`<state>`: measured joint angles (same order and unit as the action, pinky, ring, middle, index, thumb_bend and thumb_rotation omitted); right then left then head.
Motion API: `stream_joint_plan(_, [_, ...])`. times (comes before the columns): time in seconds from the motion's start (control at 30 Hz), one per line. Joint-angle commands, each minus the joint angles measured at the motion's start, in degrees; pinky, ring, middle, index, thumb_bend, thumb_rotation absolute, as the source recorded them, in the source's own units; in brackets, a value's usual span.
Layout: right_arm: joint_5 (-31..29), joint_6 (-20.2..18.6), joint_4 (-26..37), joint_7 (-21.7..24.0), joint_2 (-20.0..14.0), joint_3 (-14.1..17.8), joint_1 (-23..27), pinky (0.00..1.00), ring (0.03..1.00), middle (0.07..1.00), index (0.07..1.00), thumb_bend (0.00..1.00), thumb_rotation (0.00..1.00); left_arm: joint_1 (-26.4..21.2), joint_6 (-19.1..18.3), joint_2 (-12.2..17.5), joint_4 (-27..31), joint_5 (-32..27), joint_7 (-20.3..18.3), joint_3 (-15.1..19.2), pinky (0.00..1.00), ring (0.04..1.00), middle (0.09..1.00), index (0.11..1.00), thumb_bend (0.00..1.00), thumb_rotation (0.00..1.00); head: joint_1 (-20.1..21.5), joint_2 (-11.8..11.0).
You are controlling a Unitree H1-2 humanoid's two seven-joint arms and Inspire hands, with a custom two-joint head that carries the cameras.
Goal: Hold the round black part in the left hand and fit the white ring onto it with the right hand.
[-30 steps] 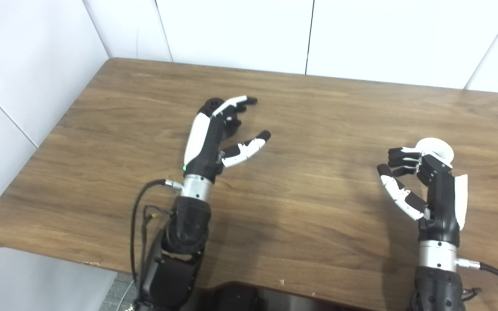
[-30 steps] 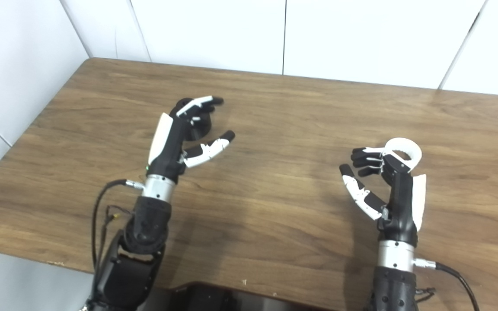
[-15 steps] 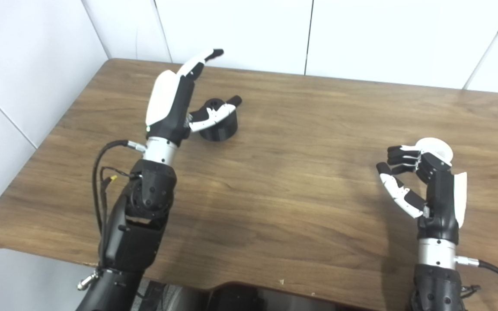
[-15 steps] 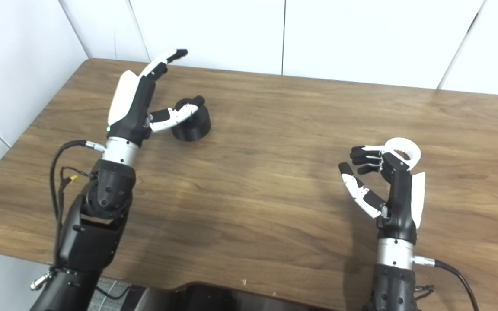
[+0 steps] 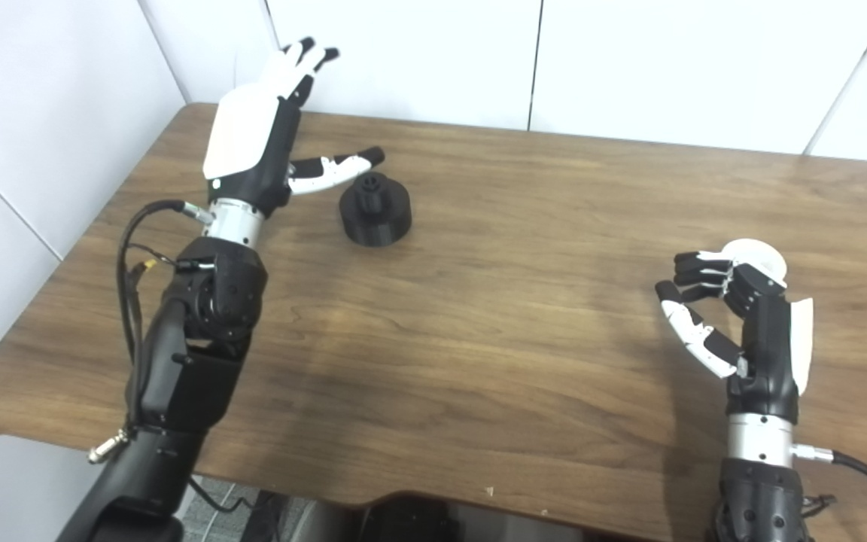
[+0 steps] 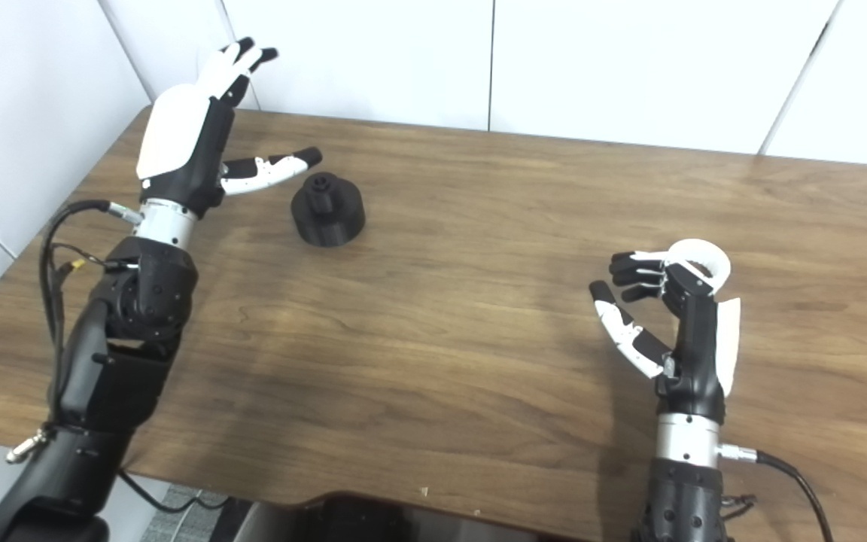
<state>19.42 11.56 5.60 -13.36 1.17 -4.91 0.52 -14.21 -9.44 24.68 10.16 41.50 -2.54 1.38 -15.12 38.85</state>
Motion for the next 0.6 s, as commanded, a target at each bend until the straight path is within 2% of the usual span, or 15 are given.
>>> stream_joint_plan(0.0, [0.0,1.9,-2.6,-0.2,0.0,0.3,-0.7,0.45,0.542,0.598,0.494,0.5,0.14,-3.7,-0.6,2.8,-0.3,1.7,-1.0,-0.3,1.0,1.0,1.0,0.98,1.0,0.61,0.0,-0.2])
stream_joint_plan(0.2, [-0.1,2.1,-3.0,-0.2,-0.2,0.3,-0.5,0.45,0.539,0.59,0.494,0.5,0.14,-5.7,-2.9,5.3,-3.5,4.1,-4.5,-2.4,1.0,1.0,1.0,0.999,1.0,0.65,0.0,-0.2])
stream_joint_plan(0.5, [-0.1,2.0,-2.7,-0.3,0.0,0.4,-0.6,0.44,0.534,0.589,0.494,0.5,0.14,-6.6,-4.1,6.9,-7.1,5.0,-6.7,-4.5,1.0,1.0,1.0,1.0,1.0,0.71,0.2,-0.1])
stream_joint_plan(0.57, [-0.2,1.7,-2.5,-0.2,0.1,0.4,-0.7,0.44,0.538,0.589,0.494,0.5,0.14,-6.6,-4.6,7.2,-7.3,5.5,-7.3,-5.0,1.0,1.0,1.0,1.0,1.0,0.69,0.2,0.0])
